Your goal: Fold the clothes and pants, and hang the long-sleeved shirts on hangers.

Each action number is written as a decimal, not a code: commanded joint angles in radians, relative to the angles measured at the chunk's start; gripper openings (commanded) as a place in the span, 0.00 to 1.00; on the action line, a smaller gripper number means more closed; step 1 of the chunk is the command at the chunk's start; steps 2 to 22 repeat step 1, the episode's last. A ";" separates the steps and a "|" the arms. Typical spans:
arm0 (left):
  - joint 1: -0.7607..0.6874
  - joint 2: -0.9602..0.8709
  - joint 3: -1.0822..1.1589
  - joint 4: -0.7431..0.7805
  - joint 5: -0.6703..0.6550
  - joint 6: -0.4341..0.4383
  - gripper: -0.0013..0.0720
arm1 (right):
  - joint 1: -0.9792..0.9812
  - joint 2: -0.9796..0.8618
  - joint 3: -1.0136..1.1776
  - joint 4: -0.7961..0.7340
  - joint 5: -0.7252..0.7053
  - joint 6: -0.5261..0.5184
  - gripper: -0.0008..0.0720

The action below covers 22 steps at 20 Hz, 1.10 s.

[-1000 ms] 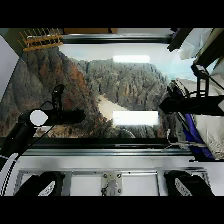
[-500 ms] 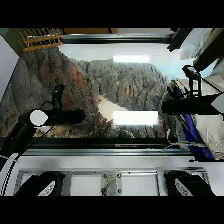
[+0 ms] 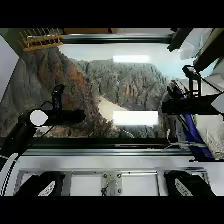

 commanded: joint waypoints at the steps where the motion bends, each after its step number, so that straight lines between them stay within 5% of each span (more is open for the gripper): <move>1: 0.000 0.000 0.001 0.000 0.000 0.000 0.17 | 0.001 -0.001 0.000 0.000 0.000 0.000 0.05; 22: 0.000 0.000 0.001 0.000 0.000 0.000 0.17 | 0.001 -0.001 0.000 0.000 0.000 0.000 0.05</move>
